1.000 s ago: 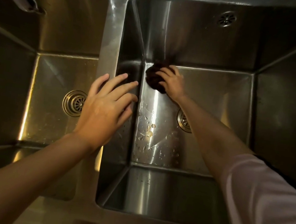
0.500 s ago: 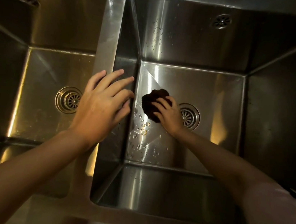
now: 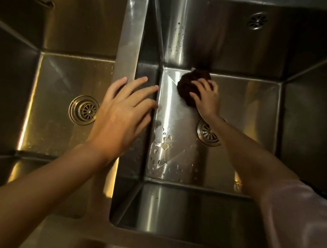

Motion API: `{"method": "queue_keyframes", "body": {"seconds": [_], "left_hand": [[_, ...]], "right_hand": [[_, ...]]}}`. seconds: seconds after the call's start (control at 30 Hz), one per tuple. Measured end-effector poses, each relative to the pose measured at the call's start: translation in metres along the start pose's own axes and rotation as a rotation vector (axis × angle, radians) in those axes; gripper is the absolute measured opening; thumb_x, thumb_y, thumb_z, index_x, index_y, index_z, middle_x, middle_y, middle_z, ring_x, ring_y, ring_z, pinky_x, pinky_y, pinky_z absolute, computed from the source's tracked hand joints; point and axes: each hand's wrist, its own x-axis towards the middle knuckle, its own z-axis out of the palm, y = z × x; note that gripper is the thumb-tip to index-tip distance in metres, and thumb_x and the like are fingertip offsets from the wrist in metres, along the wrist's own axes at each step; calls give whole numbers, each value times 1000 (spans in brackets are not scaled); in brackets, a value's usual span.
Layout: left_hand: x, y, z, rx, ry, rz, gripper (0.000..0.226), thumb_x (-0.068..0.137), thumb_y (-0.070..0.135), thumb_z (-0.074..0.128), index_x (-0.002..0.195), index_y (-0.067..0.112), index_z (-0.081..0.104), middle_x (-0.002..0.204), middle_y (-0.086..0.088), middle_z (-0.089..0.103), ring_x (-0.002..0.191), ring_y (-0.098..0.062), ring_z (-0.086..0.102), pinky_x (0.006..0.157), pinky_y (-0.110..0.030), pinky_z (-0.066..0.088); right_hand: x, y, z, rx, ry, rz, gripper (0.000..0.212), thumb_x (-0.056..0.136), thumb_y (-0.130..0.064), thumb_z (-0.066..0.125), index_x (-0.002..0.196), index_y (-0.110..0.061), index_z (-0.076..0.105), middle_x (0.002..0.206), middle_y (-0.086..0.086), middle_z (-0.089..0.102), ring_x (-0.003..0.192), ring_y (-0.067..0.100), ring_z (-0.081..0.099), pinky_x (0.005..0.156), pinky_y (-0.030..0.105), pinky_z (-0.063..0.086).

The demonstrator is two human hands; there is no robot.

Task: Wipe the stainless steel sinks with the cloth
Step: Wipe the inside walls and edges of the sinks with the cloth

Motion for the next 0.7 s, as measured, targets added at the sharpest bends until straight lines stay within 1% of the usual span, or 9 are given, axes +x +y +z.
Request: {"method": "queue_keyframes", "body": {"seconds": [0.07, 0.17, 0.3, 0.37, 0.43, 0.53, 0.6, 0.7], "left_hand": [[0, 0, 0, 4, 0, -4, 27, 91, 21, 45, 104, 12, 68, 134, -7, 57, 135, -28, 41, 114, -44, 20], [1, 1, -1, 13, -9, -12, 26, 91, 21, 46, 103, 13, 68, 134, -6, 58, 135, -27, 41, 114, -43, 20], [1, 2, -1, 6, -12, -19, 25, 91, 19, 49, 106, 12, 68, 136, -6, 56, 137, -27, 40, 114, -43, 19], [0, 2, -2, 8, -10, -13, 26, 91, 18, 49, 107, 11, 68, 137, -7, 55, 137, -28, 39, 114, -42, 18], [-1, 4, -3, 1, -4, -11, 28, 92, 19, 46, 108, 10, 67, 136, -8, 56, 137, -28, 39, 114, -41, 17], [-1, 5, -3, -1, 3, -16, 29, 92, 19, 45, 107, 10, 67, 135, -7, 57, 136, -28, 39, 114, -40, 16], [-1, 5, -2, -7, 10, -16, 27, 91, 18, 46, 106, 11, 67, 135, -7, 57, 136, -28, 40, 114, -39, 15], [-1, 3, 0, -8, 13, -29, 25, 91, 18, 49, 106, 12, 67, 135, -6, 57, 137, -27, 39, 115, -38, 14]], "right_hand": [[-27, 12, 1, -33, -1, -10, 41, 95, -36, 49, 135, -24, 52, 142, -2, 47, 132, 30, 35, 112, 35, 30], [-74, 17, 1, -53, -61, -117, 39, 95, -30, 53, 132, -20, 55, 141, 2, 50, 131, 33, 38, 111, 37, 29], [-124, -7, 13, 33, -115, -207, 39, 87, -21, 66, 125, -16, 62, 132, 3, 59, 130, 35, 43, 112, 40, 29], [-136, -27, 24, 69, -120, -293, 37, 84, -19, 70, 120, -16, 67, 127, 3, 63, 126, 34, 48, 112, 38, 30], [-132, -48, 32, 93, -156, -373, 36, 85, -22, 69, 120, -18, 66, 128, 2, 62, 127, 30, 49, 113, 34, 28], [-100, -69, 36, 128, -219, -348, 37, 89, -28, 62, 125, -23, 63, 135, -1, 57, 132, 25, 43, 112, 34, 28], [-75, -67, 33, 101, -218, -339, 37, 91, -32, 59, 127, -27, 61, 135, -7, 56, 132, 25, 39, 110, 31, 29], [-50, -48, 21, 102, -163, -302, 37, 90, -33, 58, 127, -28, 62, 135, -7, 57, 130, 27, 39, 108, 30, 29]]}}
